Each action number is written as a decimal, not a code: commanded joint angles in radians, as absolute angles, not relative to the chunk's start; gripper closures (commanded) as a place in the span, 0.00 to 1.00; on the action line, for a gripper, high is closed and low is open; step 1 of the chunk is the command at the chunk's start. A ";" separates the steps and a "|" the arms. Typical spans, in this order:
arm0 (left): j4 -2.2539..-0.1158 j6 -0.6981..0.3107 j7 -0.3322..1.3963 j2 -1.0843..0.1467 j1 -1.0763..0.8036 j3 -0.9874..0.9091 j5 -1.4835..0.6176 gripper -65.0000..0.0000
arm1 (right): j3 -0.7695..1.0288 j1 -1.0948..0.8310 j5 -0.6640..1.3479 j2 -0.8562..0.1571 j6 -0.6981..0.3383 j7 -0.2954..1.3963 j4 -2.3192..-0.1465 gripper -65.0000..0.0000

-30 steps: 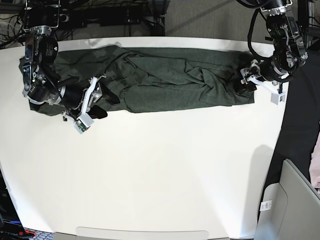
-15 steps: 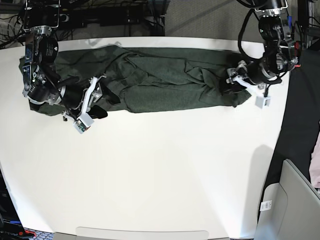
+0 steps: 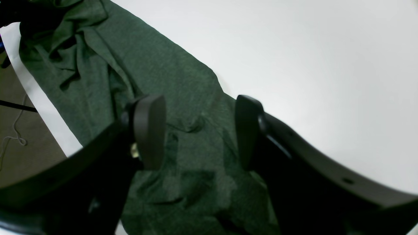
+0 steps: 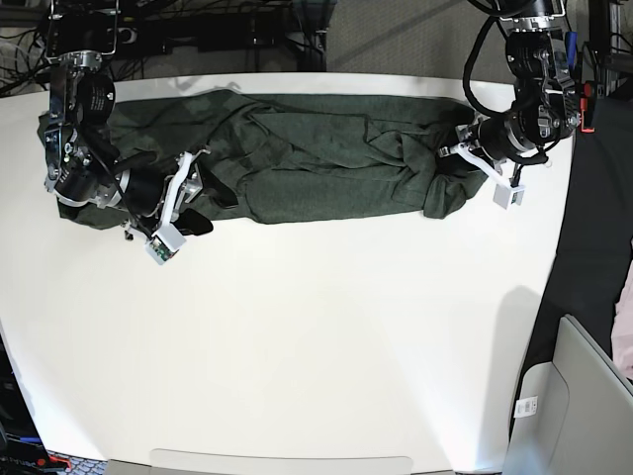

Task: Fold the T-shirt properly
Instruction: 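Fold the end held by the left gripper inward toward the right gripper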

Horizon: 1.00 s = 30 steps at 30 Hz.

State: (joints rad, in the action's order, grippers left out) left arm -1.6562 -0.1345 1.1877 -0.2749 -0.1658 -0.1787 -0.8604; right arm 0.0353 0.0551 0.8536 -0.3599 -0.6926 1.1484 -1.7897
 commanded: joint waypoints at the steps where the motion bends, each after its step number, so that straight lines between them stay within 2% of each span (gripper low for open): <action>1: -1.681 -0.131 1.205 -0.285 -0.150 -0.197 -0.863 1.00 | 0.042 0.070 0.880 -0.371 -0.698 1.125 -1.810 0.48; 8: -1.833 -0.131 1.205 -0.278 -0.145 -0.332 -0.863 1.00 | 0.070 0.064 0.888 -0.400 -0.698 1.125 -1.810 0.48; 17: -1.925 -0.131 1.205 -0.266 -0.143 -0.335 -0.863 1.00 | 0.156 0.048 0.928 -0.437 -0.698 1.125 -1.810 0.48; 30: -1.956 -0.131 1.244 -0.015 -0.148 -0.272 -1.070 1.00 | 0.157 0.051 0.926 -0.453 -0.698 1.125 -1.808 0.48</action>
